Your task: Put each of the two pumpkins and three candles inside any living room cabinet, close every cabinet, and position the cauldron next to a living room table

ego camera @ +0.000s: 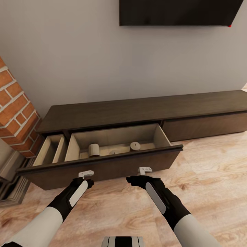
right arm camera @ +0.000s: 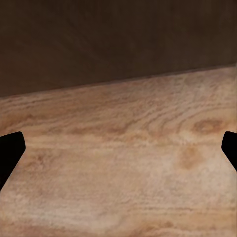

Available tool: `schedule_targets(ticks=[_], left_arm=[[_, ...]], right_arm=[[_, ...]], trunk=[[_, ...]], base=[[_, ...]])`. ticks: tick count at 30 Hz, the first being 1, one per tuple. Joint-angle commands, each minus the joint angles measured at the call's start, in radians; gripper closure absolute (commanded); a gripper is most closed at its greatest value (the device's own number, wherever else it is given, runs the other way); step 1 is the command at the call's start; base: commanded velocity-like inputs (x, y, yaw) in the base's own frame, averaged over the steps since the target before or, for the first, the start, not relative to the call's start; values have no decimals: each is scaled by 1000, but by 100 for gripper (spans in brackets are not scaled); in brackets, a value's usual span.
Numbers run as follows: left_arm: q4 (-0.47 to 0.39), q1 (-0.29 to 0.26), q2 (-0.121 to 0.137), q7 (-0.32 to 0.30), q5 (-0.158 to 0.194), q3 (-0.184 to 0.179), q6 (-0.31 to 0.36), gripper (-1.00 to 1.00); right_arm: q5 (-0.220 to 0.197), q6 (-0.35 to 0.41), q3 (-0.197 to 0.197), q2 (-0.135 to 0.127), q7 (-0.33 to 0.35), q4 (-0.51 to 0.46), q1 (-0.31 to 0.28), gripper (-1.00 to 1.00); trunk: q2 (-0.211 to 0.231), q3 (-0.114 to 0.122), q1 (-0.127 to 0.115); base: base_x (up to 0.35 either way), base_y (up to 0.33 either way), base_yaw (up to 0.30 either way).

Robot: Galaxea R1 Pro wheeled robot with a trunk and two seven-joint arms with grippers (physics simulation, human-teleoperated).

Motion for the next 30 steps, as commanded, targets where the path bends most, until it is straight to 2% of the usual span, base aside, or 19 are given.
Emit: schedule_targets(ticks=[1, 4, 8, 10, 13, 14, 17, 21, 26, 30], left_arm=[[-2, -1, 2, 10, 10, -7, 1, -100], [-2, -1, 2, 10, 10, -8, 1, -100], [-4, -1, 3, 10, 10, -10, -12, -100], [-5, -1, 3, 10, 9, -11, -48, -100], [-6, 0, 4, 8, 10, -13, -137, -100], [-4, 1, 4, 8, 11, -18, -172, -100], [-5, 4, 5, 8, 4, -42, -213, -100], [3, 16, 4, 7, -36, -62, -323, -100], [8, 23, 4, 8, -53, -80, -357, -100], [11, 32, 3, 7, -55, -91, -385, -100]], right_arm=[[-11, 2, 2, 0, -10, -1, -1, -100], [-11, -23, 3, 0, -10, 6, -1, -100], [-8, -77, 3, 0, -9, 68, -11, -100], [-7, -94, 4, 0, -8, 81, -14, -100], [-7, -118, 10, -1, -6, 90, -17, -100], [-7, -138, 25, -1, -6, 93, -18, -100], [-9, -199, 70, -2, -6, 104, -18, -100], [-7, -283, 96, -2, -4, 135, -18, -100], [16, -385, 128, -3, -1, 147, -18, -100], [23, -447, 138, -3, 0, 149, -18, -100]], trunk=[[0, -1, 0], [0, -1, 0], [0, -1, 0], [0, -1, 0], [0, -1, 0], [0, -1, 0], [0, -1, 0], [0, -1, 0], [0, -1, 0], [0, -1, 0]], base=[[16, 0, 0], [7, 0, 0], [1, 0, 0], [0, 0, 0], [0, 0, 0], [0, 0, 0], [0, 0, 0], [0, 0, 0], [0, 0, 0], [0, 0, 0]])
